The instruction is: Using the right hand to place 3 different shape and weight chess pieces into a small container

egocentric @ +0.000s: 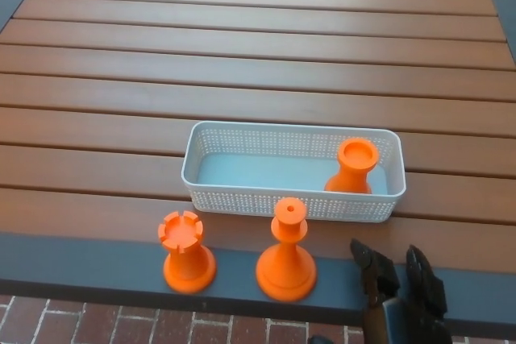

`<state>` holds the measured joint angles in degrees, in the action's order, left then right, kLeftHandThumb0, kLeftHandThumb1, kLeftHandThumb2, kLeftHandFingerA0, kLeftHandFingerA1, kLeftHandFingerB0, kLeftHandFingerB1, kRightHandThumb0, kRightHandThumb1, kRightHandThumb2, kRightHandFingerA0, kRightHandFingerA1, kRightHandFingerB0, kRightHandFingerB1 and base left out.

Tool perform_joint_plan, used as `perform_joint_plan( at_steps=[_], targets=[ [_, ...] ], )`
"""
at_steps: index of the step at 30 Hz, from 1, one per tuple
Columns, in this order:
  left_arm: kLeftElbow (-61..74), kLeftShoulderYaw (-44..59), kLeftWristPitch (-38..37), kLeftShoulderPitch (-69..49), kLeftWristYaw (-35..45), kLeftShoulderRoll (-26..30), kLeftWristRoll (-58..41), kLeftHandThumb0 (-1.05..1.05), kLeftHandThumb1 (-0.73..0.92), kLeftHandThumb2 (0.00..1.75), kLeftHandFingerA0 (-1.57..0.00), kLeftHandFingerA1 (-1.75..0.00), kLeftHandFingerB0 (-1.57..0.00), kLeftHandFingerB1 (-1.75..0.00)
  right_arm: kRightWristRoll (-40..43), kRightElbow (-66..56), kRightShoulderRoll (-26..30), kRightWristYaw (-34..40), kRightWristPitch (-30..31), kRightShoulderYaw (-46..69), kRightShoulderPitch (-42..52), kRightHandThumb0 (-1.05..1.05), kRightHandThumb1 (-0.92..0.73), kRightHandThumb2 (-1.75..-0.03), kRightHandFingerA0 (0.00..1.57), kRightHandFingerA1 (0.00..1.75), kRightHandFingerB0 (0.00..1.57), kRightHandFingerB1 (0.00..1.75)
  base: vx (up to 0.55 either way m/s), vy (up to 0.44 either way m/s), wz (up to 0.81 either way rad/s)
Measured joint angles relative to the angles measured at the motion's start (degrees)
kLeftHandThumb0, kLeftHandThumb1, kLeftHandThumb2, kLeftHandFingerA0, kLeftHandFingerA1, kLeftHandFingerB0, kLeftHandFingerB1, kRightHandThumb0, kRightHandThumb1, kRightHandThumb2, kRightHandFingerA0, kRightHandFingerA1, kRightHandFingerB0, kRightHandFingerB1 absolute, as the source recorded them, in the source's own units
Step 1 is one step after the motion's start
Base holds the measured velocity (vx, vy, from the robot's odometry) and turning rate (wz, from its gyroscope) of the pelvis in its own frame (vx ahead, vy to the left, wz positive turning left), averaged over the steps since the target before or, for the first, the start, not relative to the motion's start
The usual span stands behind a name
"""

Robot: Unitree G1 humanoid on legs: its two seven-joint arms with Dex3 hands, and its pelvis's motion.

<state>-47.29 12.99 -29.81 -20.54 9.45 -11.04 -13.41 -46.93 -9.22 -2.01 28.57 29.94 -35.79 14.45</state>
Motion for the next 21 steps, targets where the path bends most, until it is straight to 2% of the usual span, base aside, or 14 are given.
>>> perform_joint_plan(
  at_steps=[3, 4, 7, 12, 13, 15, 16, 21],
  targets=[
    [0.0, -0.02, 0.0, 0.09, -0.04, 0.0, -0.04, -0.07, 0.55, 1.11, -1.03, -1.47, -0.92, -1.22, -0.01, 1.77, -0.05, -0.02, 0.4, -0.83, -1.6, -0.74, -0.45, -0.8, 0.0, 0.18, 0.1, 0.42, 0.0, 0.0, 0.0],
    [0.0, -0.03, 0.0, 0.13, -0.05, 0.0, -0.05, -0.07, 0.56, 1.12, -1.02, -1.47, -0.91, -1.24, -0.01, 2.21, -0.07, -0.04, 0.53, -1.15, -2.05, -0.81, -0.48, -0.79, 0.0, 0.12, 0.1, 0.4, 0.0, 0.0, 0.0],
    [0.0, -0.11, 0.0, 0.17, -0.11, 0.03, -0.01, -0.09, 0.59, 1.07, -1.0, -1.48, -0.91, -1.26, -0.01, 3.2, -0.36, -0.12, 0.94, -1.7, -3.43, -0.79, -0.47, -0.81, 0.0, 0.15, 0.1, 0.4, 0.0, 0.0, 0.0],
    [0.46, -0.69, 0.0, 0.06, -0.57, 0.05, 0.21, -0.08, 0.6, 1.07, -0.99, -1.5, -0.89, -1.27, -0.02, 4.27, -1.01, -0.61, 1.94, -2.66, -5.92, -0.81, -0.48, -0.81, 0.0, 0.15, 0.1, 0.4, 0.0, 0.0, 0.0],
    [0.55, -0.77, 0.0, 0.03, -0.66, 0.05, 0.25, -0.06, 0.58, 1.08, -1.02, -1.48, -0.91, -1.24, -0.02, 4.33, -1.18, -0.69, 2.1, -2.79, -6.36, -0.69, -0.57, -0.58, 0.0, 0.22, 0.12, 0.33, 0.0, 0.0, 0.0],
    [0.75, -0.94, 0.01, -0.07, -0.88, 0.05, 0.34, -0.06, 0.58, 1.08, -1.02, -1.48, -0.91, -1.24, -0.05, 4.39, -1.85, -0.94, 2.61, -3.38, -7.61, -0.69, -0.57, -0.58, 0.0, 0.22, 0.12, 0.33, 0.0, 0.0, 0.0],
    [0.75, -0.94, 0.01, -0.07, -0.88, 0.05, 0.34, -0.06, 0.61, 1.02, -0.99, -1.47, -0.87, -1.22, -0.05, 4.39, -1.85, -0.94, 2.61, -3.38, -7.61, -0.76, -0.46, -0.83, 0.0, 0.2, 0.1, 0.39, 0.0, 0.0, 0.0],
    [0.55, -1.12, 0.02, -0.26, -1.36, 0.1, 0.99, -0.06, 0.61, 1.02, -0.99, -1.47, -0.87, -1.22, -0.1, 4.42, -1.81, -2.14, 4.21, -4.99, -9.93, -0.76, -0.46, -0.83, 0.0, 0.2, 0.1, 0.39, 0.0, 0.0, 0.0]
  ],
)
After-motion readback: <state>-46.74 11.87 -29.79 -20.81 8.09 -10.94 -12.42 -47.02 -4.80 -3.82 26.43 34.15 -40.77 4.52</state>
